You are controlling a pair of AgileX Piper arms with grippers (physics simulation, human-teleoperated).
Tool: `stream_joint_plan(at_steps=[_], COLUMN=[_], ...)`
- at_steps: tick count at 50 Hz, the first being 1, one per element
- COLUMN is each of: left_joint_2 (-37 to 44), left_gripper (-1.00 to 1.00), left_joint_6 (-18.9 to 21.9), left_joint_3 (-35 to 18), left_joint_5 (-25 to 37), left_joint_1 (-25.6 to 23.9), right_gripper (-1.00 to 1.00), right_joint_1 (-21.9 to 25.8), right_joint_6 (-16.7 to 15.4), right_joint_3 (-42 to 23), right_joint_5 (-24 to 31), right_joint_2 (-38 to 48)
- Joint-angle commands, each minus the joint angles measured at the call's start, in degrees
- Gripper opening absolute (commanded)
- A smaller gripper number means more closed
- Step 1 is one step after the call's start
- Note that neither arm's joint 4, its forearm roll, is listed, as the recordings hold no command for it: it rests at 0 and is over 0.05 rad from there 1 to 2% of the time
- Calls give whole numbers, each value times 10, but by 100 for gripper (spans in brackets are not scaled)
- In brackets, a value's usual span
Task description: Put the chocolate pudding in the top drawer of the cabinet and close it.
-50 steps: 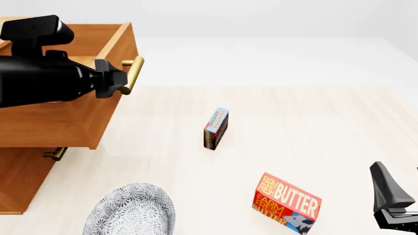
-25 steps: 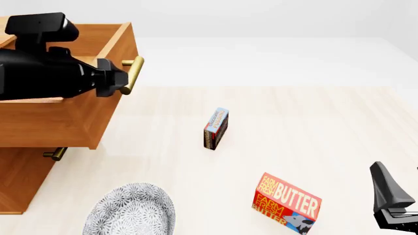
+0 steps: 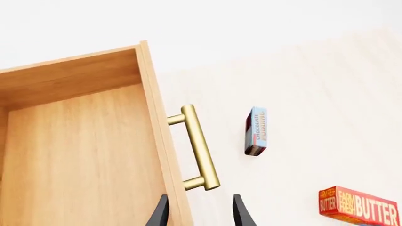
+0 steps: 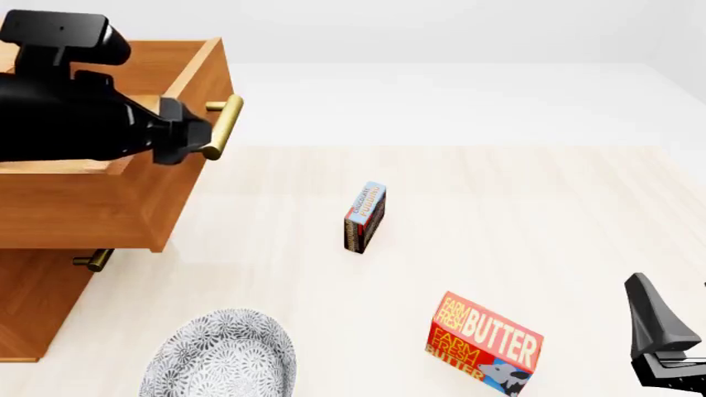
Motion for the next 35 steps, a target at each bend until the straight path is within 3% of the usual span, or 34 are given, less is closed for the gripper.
stream_joint_plan(at_steps=[1, 23, 35], left_joint_2=[-36, -91, -120], left_gripper=[100, 100, 100], left_joint_6=[78, 108, 122], left_joint_3=[-64, -64, -32], left_joint_5=[-58, -41, -67], left_joint_1=[-67, -69, -88], right_gripper=[100, 100, 100], right_joint_1=[0, 0, 0], right_joint_6=[0, 0, 0], right_joint_3=[0, 0, 0], right_joint_5=[0, 0, 0], right_joint_2=[0, 0, 0])
